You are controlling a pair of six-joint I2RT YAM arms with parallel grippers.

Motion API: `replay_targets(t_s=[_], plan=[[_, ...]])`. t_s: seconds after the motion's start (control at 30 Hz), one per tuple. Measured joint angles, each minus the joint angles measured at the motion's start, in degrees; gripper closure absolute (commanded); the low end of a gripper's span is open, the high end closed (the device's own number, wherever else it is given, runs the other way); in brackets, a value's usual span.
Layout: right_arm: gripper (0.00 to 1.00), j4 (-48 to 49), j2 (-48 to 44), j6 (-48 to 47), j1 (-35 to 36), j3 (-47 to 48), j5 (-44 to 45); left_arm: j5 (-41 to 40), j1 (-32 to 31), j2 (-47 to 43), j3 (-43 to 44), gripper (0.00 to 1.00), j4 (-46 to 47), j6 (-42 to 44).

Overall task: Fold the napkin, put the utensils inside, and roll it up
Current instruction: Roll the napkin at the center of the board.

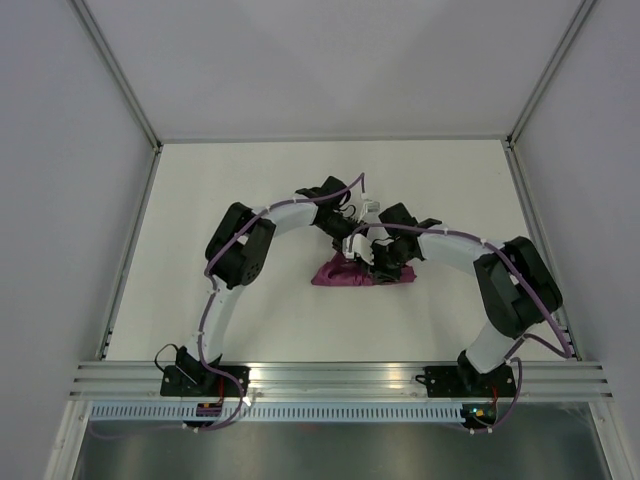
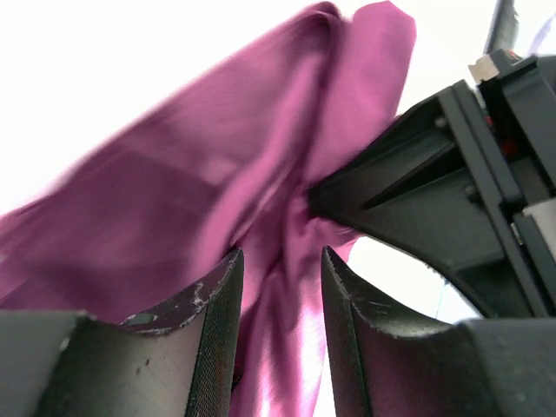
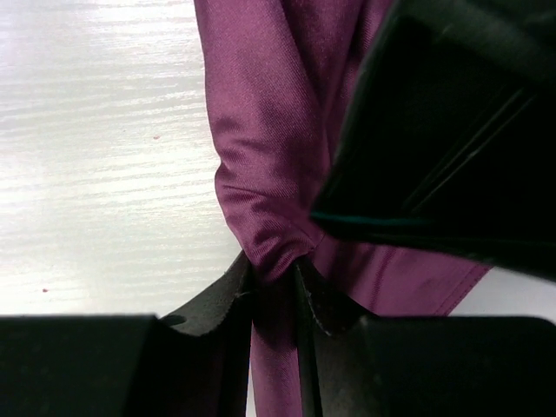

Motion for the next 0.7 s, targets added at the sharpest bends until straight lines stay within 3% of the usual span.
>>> replay_targets(t_s=[0.33, 0.5, 0.7], plan=[[0.93, -20.15, 14.56, -5.11, -6.36, 16.94, -11.32, -13.64, 6.73, -10.60, -5.33, 0.54, 7.30, -6.58], [0.93, -31.82, 23.19, -7.48, -8.83, 26.73, -15.78, -22.77, 10.38, -22.45, -15.26, 0.54, 16.39, -9.53], [0.93, -45.70, 33.81, -10.01, -10.99, 38.42, -19.65, -31.34, 9.27, -36.48, -30.53, 0.52, 29.51, -10.88]])
